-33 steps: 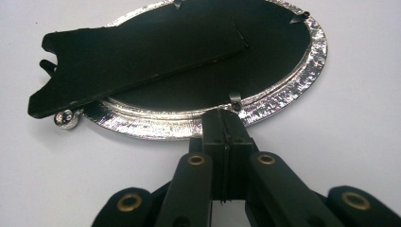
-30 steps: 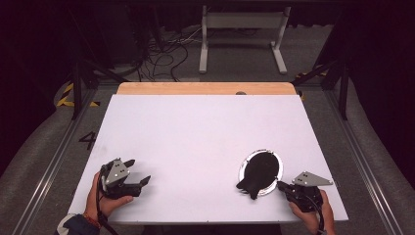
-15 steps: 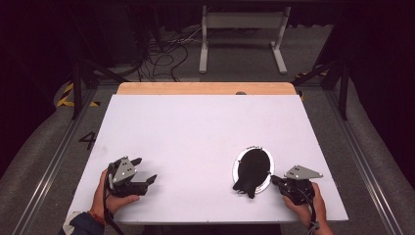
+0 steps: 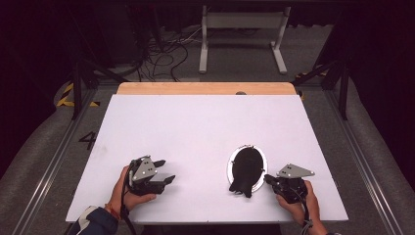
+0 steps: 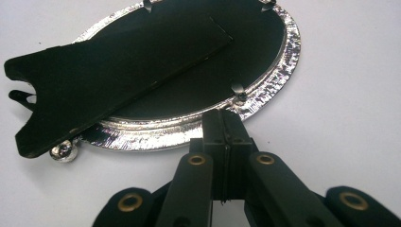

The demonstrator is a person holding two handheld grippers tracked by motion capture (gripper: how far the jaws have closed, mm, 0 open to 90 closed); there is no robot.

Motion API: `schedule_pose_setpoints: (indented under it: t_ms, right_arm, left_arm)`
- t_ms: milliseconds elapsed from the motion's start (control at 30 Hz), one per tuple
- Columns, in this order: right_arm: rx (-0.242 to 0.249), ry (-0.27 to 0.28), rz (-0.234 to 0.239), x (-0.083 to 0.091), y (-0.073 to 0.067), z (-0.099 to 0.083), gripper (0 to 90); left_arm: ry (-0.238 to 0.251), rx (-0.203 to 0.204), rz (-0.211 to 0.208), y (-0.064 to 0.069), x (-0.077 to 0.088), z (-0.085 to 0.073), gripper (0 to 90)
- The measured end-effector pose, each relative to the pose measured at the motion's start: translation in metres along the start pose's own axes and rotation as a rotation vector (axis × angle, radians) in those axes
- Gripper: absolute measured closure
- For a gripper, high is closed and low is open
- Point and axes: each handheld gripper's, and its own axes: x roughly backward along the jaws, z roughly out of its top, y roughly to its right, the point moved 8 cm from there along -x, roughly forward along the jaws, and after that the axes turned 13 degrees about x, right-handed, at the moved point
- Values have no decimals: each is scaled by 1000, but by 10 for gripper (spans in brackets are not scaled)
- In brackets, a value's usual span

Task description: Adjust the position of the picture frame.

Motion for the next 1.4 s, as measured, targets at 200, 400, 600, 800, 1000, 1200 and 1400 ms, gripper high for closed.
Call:
schedule_pose_setpoints:
  t_ms: [200,400,600,800,1000,1200,1400]
  right_arm:
    - [-6,0,4,-7,-2,7,900]
    - [-2,8,27,-15,-13,18,900]
    - [54,13,84,-22,-38,31,900]
    - [55,19,98,-27,-44,36,900]
    - [71,22,102,-34,-47,43,900]
    - [83,19,103,-40,-46,50,900]
    - [33,8,102,-45,-32,51,900]
  left_arm:
    - [-40,-29,-47,10,-13,5,552]
    - [-80,-62,-82,18,-23,8,794]
    - [-122,-90,-78,31,-34,13,819]
    - [-133,-91,-77,38,-48,21,798]
    - [-148,-109,-68,39,-57,25,792]
    - [-150,-87,-59,34,-65,28,792]
    - [-145,-76,-72,34,-73,34,796]
